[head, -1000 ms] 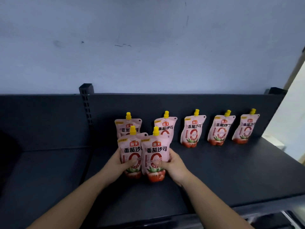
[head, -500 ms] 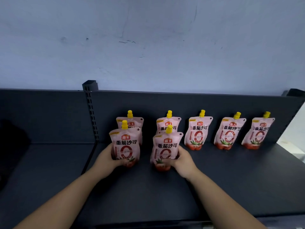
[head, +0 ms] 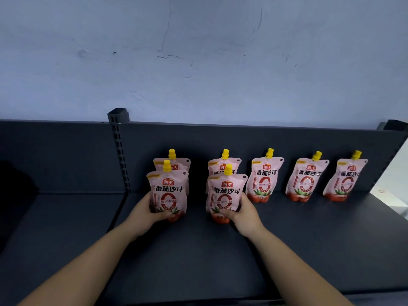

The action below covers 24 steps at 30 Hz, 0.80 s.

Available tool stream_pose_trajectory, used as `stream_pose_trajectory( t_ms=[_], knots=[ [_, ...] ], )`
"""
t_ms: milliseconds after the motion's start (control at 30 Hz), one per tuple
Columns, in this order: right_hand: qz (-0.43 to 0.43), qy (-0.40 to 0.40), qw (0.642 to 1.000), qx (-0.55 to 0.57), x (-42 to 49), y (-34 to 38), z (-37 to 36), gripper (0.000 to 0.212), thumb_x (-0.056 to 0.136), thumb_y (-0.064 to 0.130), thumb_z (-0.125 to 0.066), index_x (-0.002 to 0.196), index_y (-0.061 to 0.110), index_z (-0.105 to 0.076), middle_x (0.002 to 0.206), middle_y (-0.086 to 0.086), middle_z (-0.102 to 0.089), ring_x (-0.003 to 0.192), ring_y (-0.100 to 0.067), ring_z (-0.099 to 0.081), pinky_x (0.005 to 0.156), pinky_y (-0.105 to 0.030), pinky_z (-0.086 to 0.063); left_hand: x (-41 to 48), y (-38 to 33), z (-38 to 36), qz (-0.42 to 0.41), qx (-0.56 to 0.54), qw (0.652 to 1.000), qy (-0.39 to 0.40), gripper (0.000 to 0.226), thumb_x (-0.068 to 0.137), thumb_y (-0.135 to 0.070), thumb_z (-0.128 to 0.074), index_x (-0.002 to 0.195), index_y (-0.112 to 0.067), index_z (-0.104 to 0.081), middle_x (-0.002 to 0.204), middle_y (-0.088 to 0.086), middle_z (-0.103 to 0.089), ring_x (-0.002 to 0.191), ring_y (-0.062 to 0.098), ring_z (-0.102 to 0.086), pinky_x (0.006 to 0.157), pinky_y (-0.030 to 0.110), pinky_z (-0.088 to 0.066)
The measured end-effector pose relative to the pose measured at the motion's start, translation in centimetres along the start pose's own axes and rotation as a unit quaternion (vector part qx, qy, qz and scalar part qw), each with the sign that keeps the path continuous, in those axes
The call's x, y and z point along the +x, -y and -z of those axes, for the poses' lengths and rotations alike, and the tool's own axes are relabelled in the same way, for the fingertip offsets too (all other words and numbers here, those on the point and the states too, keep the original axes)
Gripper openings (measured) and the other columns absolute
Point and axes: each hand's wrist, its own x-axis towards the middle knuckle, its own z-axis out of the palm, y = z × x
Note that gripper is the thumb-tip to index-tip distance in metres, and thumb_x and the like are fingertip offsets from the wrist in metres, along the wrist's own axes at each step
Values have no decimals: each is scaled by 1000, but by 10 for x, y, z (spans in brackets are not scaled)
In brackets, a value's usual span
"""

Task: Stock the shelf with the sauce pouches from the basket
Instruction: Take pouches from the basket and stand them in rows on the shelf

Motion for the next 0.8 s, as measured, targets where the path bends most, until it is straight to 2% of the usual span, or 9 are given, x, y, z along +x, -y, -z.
stream_pose_trajectory(
  t_ms=[133,267,400,467,633,733,800],
  knots=[
    [-8,4,1000,3,-1,0,0,46,80,11,-80,115,26,-53,106,14,-66,98,-3,-61,77,-13,-47,-1,1,-2,13,-7,1000,5,64,74,-7,-82,127,-25,-50,115,-11,-65,106,5,-58,89,22,-45],
    [-17,9,1000,10,-1,1,0,46,80,12,-81,112,30,-53,103,18,-65,96,1,-60,77,-13,-47,1,-3,0,24,-18,999,21,61,75,-1,-80,128,-18,-53,118,-2,-67,111,15,-61,97,31,-47],
    [-37,9,998,44,-1,1,-1,45,80,8,-80,113,26,-55,112,8,-68,109,-15,-63,96,-36,-53,-2,-9,-1,21,-14,999,22,59,76,-1,-79,123,-23,-52,111,-12,-66,105,5,-60,80,14,-47],
    [-59,16,995,78,-3,3,-1,49,78,5,-81,117,20,-55,117,1,-68,112,-20,-63,100,-42,-52,-3,-10,-2,24,-10,999,20,62,75,-2,-80,124,-23,-50,109,-14,-64,99,-2,-59,75,10,-45],
    [-98,45,986,126,0,13,11,65,73,-11,-77,126,15,-49,121,-5,-65,116,-26,-60,94,-39,-54,-10,-13,1,44,-6,999,-9,72,68,-6,-87,126,-19,-45,111,-12,-61,98,0,-57,77,15,-46],
    [-98,47,981,163,3,28,30,72,74,-19,-69,131,17,-44,122,-7,-60,113,-27,-60,79,-33,-56,-14,-18,8,43,-7,999,-27,80,66,-6,-88,131,-16,-43,118,-6,-59,108,9,-57,90,26,-48],
    [-76,40,981,172,6,43,44,75,74,-18,-70,134,18,-43,132,-9,-56,116,-24,-56,79,-32,-54,-18,-25,15,35,-19,999,-34,81,66,-5,-87,133,-15,-42,126,-1,-57,117,16,-55,97,32,-48]
  ],
)
